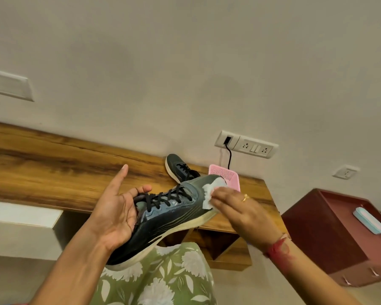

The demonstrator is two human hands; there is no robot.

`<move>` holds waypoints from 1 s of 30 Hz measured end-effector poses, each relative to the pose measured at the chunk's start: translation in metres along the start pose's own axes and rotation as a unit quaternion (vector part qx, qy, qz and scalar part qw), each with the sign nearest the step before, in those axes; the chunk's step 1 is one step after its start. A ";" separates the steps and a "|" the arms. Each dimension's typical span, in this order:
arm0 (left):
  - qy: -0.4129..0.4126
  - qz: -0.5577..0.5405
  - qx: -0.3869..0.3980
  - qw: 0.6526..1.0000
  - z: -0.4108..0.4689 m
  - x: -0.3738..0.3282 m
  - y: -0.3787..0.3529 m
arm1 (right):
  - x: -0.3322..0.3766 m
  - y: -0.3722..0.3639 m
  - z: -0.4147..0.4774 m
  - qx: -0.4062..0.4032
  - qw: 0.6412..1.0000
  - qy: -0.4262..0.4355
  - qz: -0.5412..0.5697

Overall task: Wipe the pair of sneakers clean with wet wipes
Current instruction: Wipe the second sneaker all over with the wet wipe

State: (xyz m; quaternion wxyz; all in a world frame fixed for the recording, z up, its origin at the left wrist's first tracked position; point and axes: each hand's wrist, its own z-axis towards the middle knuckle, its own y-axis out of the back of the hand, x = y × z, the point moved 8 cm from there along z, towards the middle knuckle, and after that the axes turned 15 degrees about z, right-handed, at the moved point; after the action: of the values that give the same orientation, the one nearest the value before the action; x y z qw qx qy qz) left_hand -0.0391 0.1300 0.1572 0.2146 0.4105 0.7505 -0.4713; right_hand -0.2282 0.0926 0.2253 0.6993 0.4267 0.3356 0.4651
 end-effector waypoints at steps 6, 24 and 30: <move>-0.001 0.013 0.011 1.000 0.003 0.001 0.001 | -0.006 0.012 0.003 -0.064 0.998 -0.021 0.020; 0.010 0.003 0.031 0.999 0.007 0.006 0.012 | -0.002 0.017 0.004 -0.047 0.998 0.013 0.047; -0.005 0.039 0.002 0.999 0.011 0.009 0.016 | -0.020 0.029 0.005 -0.080 0.994 -0.033 0.063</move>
State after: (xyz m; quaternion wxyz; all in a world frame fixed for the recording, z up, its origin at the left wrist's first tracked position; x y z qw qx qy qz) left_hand -0.0318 0.1270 0.1374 0.2361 0.4375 0.7320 -0.4659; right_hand -0.2409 0.0785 0.2554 0.7111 0.4046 0.2460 0.5197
